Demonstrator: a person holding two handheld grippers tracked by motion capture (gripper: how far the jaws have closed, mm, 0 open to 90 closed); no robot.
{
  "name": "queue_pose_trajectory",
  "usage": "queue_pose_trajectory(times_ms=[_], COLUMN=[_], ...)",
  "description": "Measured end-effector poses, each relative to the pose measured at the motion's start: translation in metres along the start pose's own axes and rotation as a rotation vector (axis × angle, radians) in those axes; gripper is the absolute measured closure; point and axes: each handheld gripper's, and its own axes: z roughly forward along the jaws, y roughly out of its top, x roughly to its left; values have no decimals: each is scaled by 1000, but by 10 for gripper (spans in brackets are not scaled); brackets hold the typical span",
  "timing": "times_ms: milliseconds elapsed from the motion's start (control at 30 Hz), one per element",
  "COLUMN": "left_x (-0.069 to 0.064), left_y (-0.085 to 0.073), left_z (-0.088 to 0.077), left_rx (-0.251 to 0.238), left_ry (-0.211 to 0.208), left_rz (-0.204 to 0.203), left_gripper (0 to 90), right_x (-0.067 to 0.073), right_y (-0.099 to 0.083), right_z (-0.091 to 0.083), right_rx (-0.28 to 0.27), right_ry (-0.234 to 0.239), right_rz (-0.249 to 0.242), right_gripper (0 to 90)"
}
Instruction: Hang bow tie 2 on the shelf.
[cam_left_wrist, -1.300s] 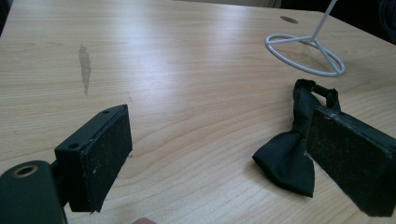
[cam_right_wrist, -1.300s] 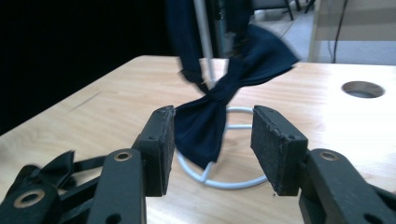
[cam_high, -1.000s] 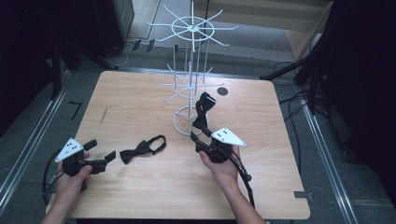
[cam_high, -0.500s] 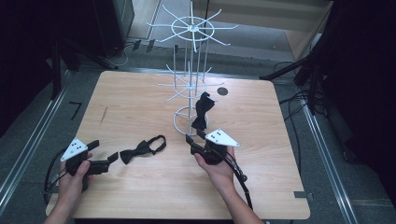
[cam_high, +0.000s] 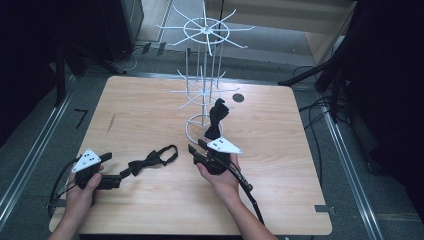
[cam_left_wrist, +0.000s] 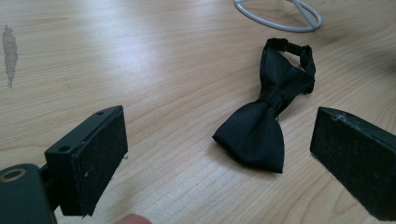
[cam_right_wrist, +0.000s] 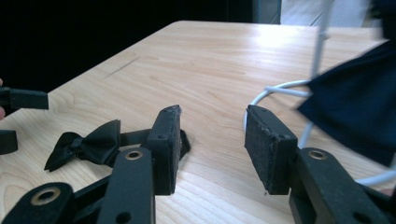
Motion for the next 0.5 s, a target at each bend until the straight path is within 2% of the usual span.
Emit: queue_pose_trajectory(times_ms=[267,433,500], left_x=[0,1,2], left_y=[0,-1,-1], left_z=[-1,-3,-5], left_rx=[-13,-30,-55], left_ry=[8,47,71], left_rz=[8,10,17], left_gripper=[47,47,47], right_x=[8,14,18], right_y=[-8,-9,-11], right_z=[18,26,32], right_rx=[64,87,105], right_ry=[5,15,17], right_rz=[-26,-27,-38], right_gripper=[573,573,573])
